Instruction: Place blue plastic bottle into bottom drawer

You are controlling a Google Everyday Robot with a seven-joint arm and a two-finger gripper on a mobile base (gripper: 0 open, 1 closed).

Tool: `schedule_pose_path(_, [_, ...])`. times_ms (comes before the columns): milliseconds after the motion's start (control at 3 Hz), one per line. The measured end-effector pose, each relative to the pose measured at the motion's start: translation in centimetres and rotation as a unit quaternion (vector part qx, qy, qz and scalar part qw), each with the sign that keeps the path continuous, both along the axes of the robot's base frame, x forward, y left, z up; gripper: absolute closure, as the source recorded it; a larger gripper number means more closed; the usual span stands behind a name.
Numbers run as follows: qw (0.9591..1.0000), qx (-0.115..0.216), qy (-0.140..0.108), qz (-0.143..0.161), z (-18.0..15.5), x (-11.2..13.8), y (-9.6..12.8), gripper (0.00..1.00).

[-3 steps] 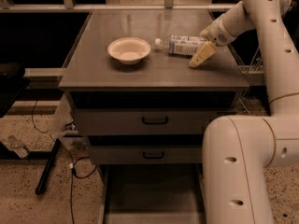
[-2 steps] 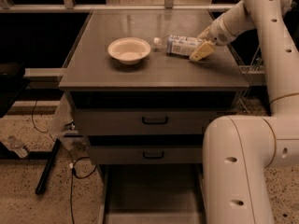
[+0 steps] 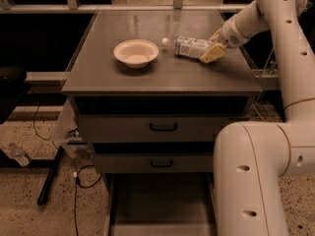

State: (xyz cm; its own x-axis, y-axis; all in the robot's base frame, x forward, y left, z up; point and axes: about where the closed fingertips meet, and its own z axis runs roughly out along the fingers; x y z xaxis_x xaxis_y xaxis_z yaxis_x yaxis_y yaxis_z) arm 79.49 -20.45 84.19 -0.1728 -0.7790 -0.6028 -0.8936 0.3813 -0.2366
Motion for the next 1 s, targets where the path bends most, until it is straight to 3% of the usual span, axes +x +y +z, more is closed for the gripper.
schedule_pose_path(333, [1.0000, 0.000, 0.000, 0.000, 0.00, 0.00, 0.00, 1.00])
schedule_pose_path(1000, [1.0000, -0.007, 0.004, -0.003, 0.22, -0.02, 0.23, 1.00])
